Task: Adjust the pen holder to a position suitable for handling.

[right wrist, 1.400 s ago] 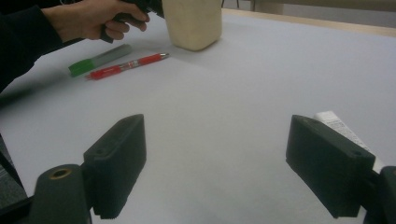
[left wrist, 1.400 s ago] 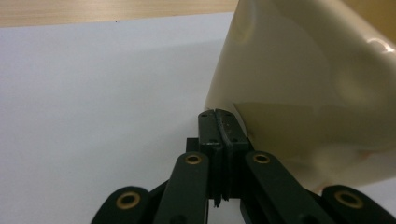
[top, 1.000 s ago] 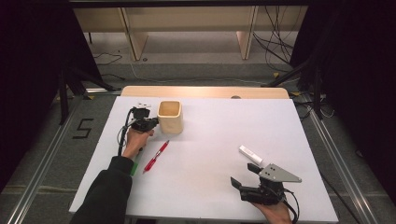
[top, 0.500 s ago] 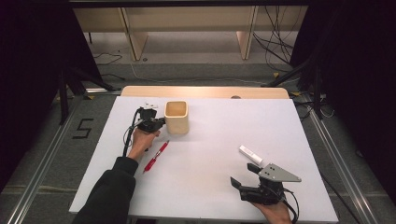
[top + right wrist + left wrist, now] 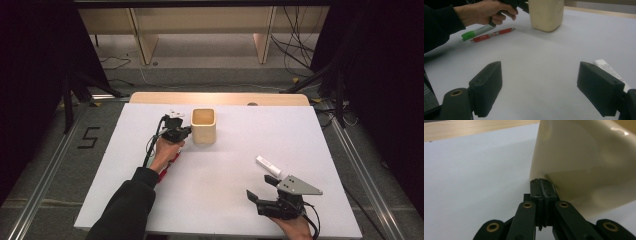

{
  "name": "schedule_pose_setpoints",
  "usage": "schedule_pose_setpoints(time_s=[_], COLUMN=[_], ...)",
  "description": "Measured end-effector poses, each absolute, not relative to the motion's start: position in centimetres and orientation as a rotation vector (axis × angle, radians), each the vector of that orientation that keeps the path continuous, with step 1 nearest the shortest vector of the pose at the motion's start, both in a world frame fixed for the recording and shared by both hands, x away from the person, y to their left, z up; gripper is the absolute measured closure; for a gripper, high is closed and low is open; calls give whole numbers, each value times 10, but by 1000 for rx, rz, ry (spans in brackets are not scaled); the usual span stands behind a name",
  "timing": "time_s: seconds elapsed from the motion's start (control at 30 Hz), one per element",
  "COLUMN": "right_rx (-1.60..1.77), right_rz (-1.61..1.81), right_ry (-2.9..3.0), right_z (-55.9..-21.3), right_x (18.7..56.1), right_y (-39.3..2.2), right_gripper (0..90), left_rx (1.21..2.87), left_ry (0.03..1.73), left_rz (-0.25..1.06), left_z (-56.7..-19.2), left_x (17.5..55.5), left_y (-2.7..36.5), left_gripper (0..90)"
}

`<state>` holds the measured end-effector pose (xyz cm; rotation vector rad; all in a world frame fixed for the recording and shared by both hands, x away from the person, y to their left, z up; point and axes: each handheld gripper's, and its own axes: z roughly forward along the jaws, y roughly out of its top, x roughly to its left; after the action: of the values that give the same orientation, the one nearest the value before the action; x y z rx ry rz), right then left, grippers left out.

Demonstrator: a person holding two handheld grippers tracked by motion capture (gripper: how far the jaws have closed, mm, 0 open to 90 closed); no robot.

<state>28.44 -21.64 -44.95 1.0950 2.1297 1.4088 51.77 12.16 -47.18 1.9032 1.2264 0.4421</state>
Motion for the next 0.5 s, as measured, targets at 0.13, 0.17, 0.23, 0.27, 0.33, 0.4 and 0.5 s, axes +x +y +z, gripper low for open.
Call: schedule_pose_setpoints(time_s=[0.13, 0.17, 0.23, 0.27, 0.33, 0.4, 0.5], right_rx=[1095, 1094, 1094, 1094, 1094, 1091, 1092], right_rz=[1413, 1412, 1412, 1411, 1411, 1410, 1409], right_ry=[2128, 2129, 2130, 2130, 2132, 2134, 2135], right_z=[-450, -450, -450, -450, -450, -450, -450], right_x=[285, 285, 285, 285, 285, 285, 285], right_y=[-217, -217, -217, -216, -216, -216, -216], right_gripper=[208, 209, 209, 209, 209, 209, 209], left_rx=[1907, 1909, 1919, 1918, 1927, 1925, 1922], left_ry=[1214, 1214, 1205, 1206, 1203, 1207, 1208], left_rz=[438, 437, 439, 441, 445, 451, 441], left_z=[-472, -472, -472, -472, -472, -472, -473], left_x=[519, 519, 519, 519, 520, 521, 523], left_y=[114, 113, 110, 109, 107, 105, 102], left_gripper=[896, 896, 896, 896, 895, 896, 895])
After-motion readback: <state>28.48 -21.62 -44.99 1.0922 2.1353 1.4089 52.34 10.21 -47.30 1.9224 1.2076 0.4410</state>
